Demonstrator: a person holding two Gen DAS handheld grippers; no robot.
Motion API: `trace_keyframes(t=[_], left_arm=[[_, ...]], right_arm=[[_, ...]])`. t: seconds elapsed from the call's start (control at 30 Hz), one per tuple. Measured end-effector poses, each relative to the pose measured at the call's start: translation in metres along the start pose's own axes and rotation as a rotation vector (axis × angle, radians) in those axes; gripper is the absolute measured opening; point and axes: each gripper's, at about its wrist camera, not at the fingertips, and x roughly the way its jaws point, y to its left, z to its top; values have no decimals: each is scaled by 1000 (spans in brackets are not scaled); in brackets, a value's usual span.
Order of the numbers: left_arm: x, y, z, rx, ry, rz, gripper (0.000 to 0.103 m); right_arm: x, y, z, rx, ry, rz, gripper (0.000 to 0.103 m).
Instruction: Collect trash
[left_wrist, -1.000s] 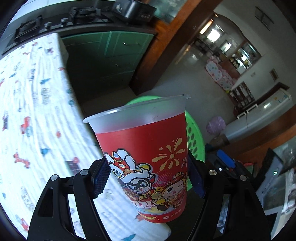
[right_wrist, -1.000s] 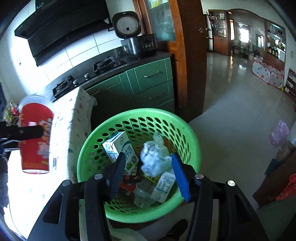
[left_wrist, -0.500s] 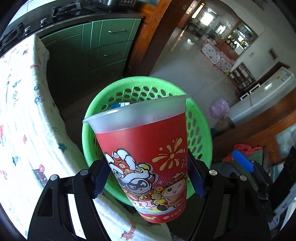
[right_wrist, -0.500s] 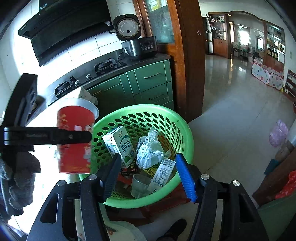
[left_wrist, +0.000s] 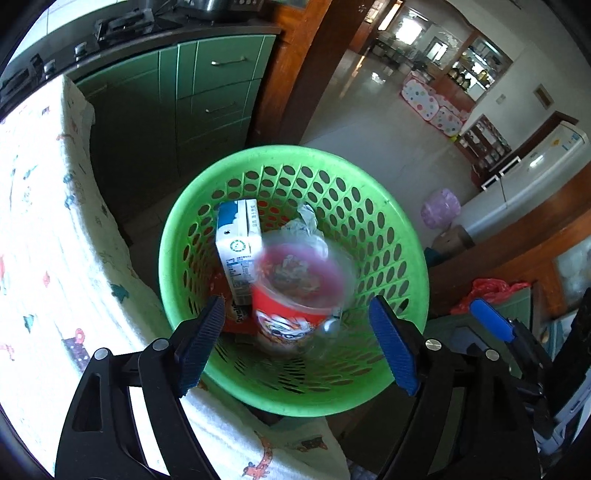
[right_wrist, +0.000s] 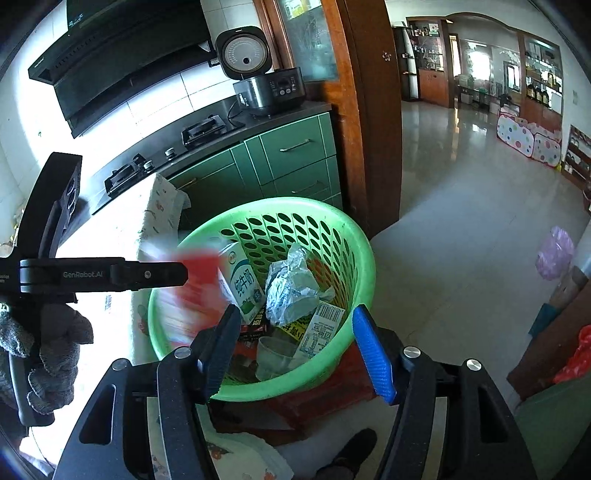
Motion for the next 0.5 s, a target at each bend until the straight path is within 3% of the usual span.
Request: trace_keyframes(t=[0.33,0.5], left_arm=[[-49,10,-17,15,-86,28,79],[-78,21,-35,11,-127,55,79]], right_arm=[[-16,11,-4,-9,-21,7,62],[-29,23,-8,-17,-36,26,68]])
